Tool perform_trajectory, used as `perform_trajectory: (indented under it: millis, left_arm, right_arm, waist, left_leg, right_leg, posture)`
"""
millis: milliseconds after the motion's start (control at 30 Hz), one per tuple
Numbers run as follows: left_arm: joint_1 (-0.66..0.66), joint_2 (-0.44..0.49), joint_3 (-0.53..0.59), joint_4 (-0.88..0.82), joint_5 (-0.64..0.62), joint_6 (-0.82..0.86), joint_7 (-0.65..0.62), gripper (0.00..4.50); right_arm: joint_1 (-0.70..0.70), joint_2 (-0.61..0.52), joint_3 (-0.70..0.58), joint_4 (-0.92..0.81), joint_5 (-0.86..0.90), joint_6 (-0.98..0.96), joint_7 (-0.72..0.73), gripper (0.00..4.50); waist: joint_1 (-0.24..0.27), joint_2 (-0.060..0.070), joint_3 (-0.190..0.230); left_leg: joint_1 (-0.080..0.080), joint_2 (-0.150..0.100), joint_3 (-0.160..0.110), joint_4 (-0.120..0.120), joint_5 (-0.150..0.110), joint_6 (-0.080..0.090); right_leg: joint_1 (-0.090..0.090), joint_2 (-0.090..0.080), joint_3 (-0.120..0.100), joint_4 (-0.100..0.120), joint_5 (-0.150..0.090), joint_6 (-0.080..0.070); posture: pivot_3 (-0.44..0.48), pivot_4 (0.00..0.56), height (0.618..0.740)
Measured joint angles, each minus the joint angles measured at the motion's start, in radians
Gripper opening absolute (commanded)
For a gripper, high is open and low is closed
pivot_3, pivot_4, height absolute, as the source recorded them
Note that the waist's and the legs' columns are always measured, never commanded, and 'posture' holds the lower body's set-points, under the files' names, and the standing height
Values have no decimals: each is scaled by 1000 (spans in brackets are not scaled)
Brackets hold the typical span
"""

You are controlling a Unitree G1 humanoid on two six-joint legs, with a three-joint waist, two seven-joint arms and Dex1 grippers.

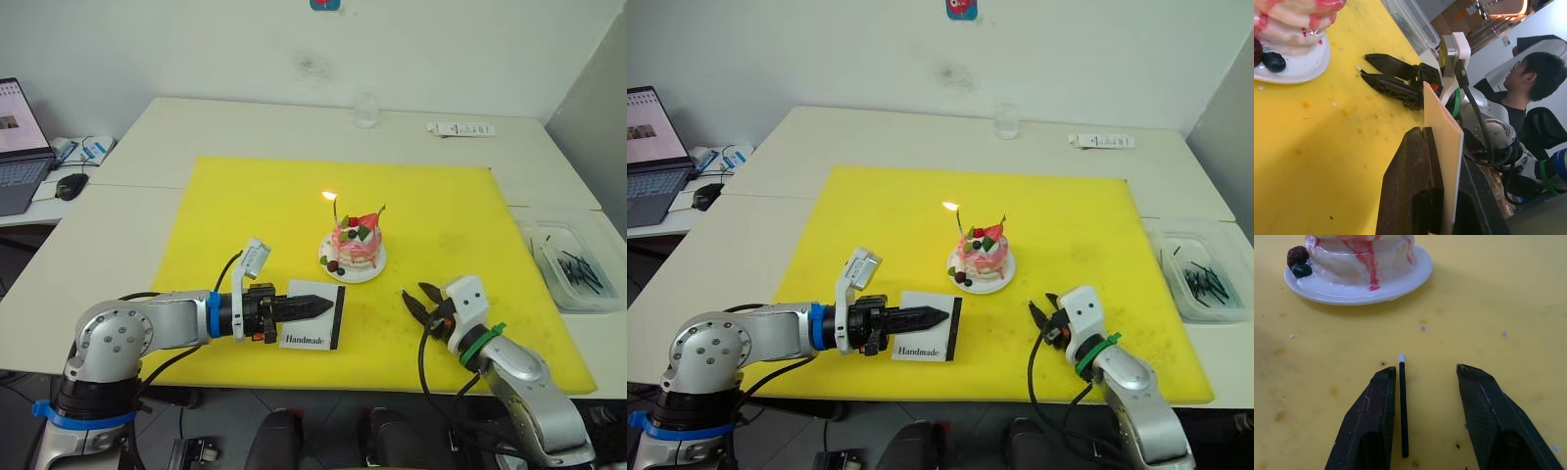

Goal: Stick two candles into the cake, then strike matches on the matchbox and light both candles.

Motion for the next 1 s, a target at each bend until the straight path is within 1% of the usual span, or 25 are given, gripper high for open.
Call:
perform_trajectory:
  millis: [233, 333, 400, 467, 867, 1000]
  left_arm:
    - [-4, 0, -8, 0, 0, 0, 0, 0]
    - [-4, 0, -8, 0, 0, 0, 0, 0]
    - [-4, 0, -8, 0, 0, 0, 0, 0]
    - [-4, 1, -8, 0, 0, 0, 0, 0]
    - [-3, 9, -8, 1, 0, 0, 5, 0]
    - [-35, -26, -12, 22, 7, -8, 45, 0]
  right_arm:
    - [-6, 3, 6, 14, -9, -12, 2, 2014]
    - [-3, 4, 9, 14, -10, -15, 4, 1417]
    - [5, 4, 14, 12, -10, -22, 5, 791]
    - [11, 4, 19, 7, -9, -24, 7, 26]
    - [25, 4, 21, -33, 3, 5, 8, 8]
    - [-6, -68, 23, -119, 23, 83, 56, 8]
  waist:
    - [0, -1, 0]
    - [0, -1, 0]
    - [0, -1, -1]
    - [0, -1, -1]
    - [0, -1, -1]
    - [2, 0, 0]
  left_leg:
    - [1, 0, 0, 0, 0, 0]
    - [1, 0, 0, 0, 0, 0]
    - [1, 0, 0, 0, 0, 0]
    - [1, 0, 0, 0, 0, 0]
    - [1, 0, 0, -1, 0, 0]
    - [0, -1, 0, 0, 0, 0]
  right_leg:
    - [0, 0, 0, 0, 0, 0]
    - [1, 0, 0, 0, 0, 0]
    - [1, 0, 0, 0, 0, 0]
    - [1, 0, 0, 0, 0, 0]
    - [0, 0, 0, 0, 0, 0]
    - [0, 0, 0, 0, 0, 0]
  posture:
    - [0, 150, 738]
    - [0, 150, 738]
    - [0, 150, 738]
    - [0, 150, 738]
    - [0, 150, 738]
    - [0, 150, 738]
